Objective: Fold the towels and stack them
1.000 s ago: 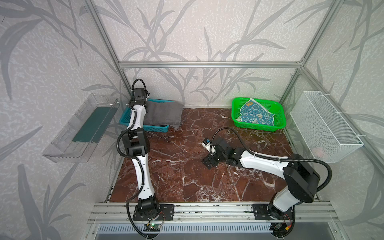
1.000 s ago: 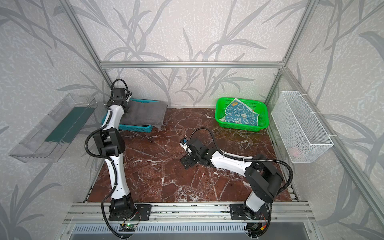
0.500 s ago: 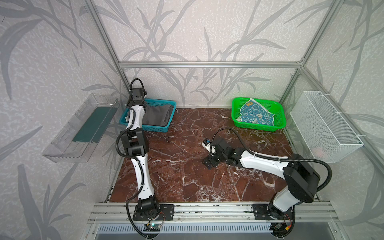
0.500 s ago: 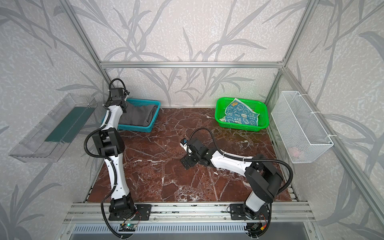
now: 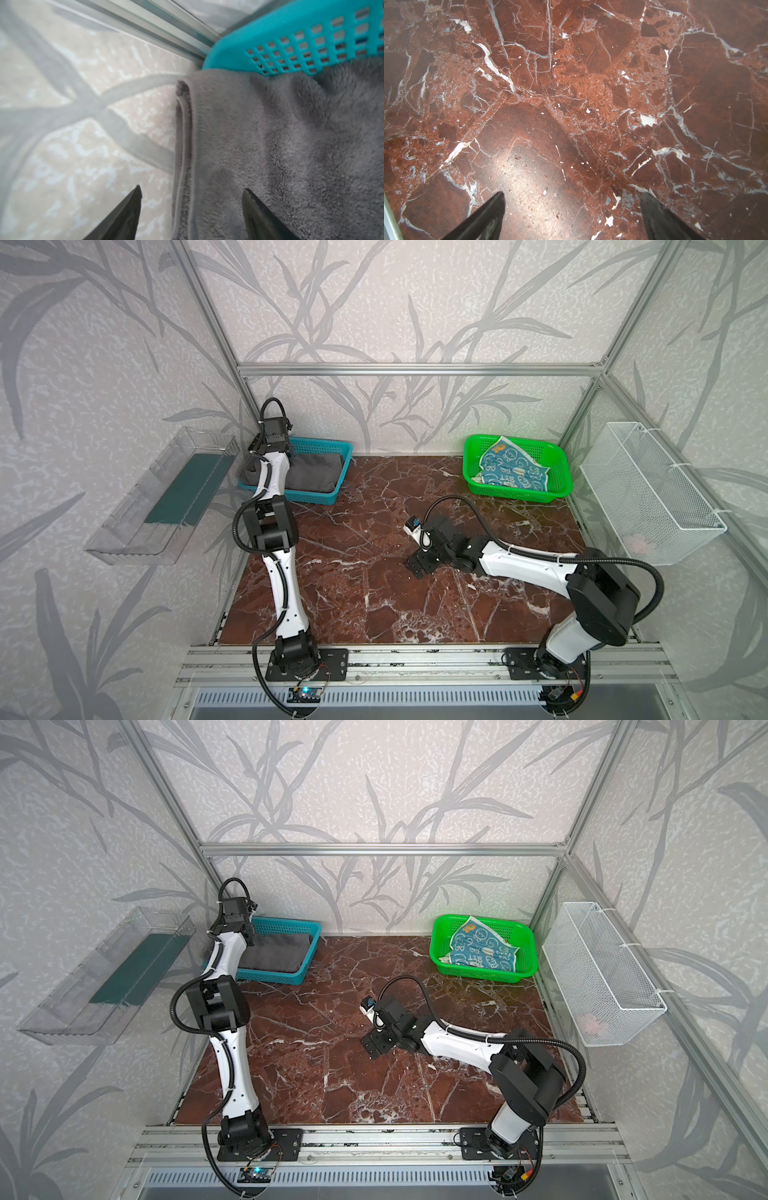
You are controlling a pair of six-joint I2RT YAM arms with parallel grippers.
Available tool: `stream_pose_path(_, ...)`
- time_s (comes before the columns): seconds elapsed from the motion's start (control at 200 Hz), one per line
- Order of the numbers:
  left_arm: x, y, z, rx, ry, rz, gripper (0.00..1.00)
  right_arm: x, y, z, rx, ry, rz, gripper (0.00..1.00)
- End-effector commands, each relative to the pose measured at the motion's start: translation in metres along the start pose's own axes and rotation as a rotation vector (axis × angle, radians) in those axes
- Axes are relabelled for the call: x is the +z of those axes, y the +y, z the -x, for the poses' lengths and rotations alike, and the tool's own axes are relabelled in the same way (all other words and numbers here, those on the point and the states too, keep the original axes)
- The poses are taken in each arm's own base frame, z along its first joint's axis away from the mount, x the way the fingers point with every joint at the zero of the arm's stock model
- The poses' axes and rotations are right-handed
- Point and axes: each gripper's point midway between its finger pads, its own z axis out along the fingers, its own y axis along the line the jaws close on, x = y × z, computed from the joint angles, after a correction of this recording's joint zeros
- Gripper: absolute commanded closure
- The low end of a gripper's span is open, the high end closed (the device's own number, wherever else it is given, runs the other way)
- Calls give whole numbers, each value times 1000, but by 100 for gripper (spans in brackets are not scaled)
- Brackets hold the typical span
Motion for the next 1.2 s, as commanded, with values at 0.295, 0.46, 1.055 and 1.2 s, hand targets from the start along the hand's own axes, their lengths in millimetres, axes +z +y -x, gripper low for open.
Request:
stream_pose_path(0.295, -101, -29, 62, -203, -188, -286, 15, -9, -2, 1, 17, -47, -6, 0)
stream_pose_path(0.46, -134, -62, 58, -267, -165, -415, 29, -16, -3, -2, 17, -65, -12, 0)
stream_pose_path(1.055, -153, -174, 8, -346, 81, -651, 86, -34, -15, -7, 42, -116, -47, 0)
stream_pose_path(1.2, -158, -202, 15, -387, 89, -791, 90, -37, -26, -7, 88, -112, -62, 1)
